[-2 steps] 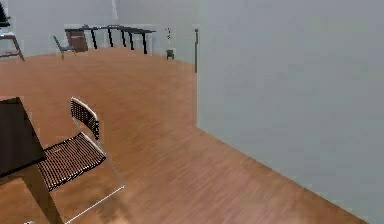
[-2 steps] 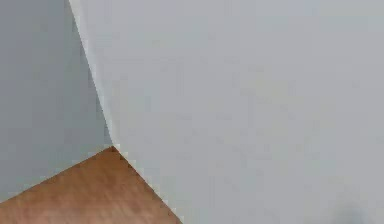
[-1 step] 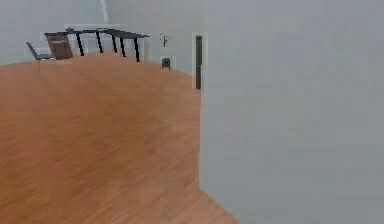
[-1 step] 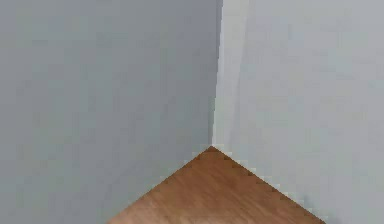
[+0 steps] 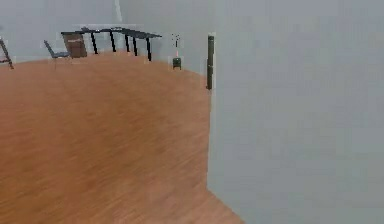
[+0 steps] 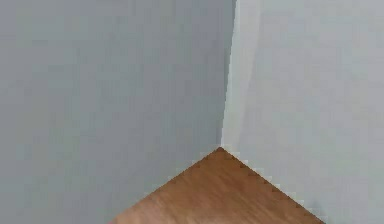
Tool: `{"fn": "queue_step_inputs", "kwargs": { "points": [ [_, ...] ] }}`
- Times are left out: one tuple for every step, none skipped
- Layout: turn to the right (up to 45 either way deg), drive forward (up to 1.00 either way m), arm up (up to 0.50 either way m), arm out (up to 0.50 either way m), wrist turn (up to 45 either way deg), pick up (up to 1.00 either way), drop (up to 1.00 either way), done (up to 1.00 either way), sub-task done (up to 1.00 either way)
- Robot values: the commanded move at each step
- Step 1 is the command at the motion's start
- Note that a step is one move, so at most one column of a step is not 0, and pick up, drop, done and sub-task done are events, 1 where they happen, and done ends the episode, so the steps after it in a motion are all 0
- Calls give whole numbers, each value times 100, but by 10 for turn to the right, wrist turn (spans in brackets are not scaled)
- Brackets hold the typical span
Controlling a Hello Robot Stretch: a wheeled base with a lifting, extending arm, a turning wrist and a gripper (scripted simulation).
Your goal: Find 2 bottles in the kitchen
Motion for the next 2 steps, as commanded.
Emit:
{"fn": "queue_step_inputs", "kwargs": {
  "points": [
    [0,60,0,0,0,0,0,0,0],
    [-390,0,0,0,0,0,0,0,0]
  ]
}}
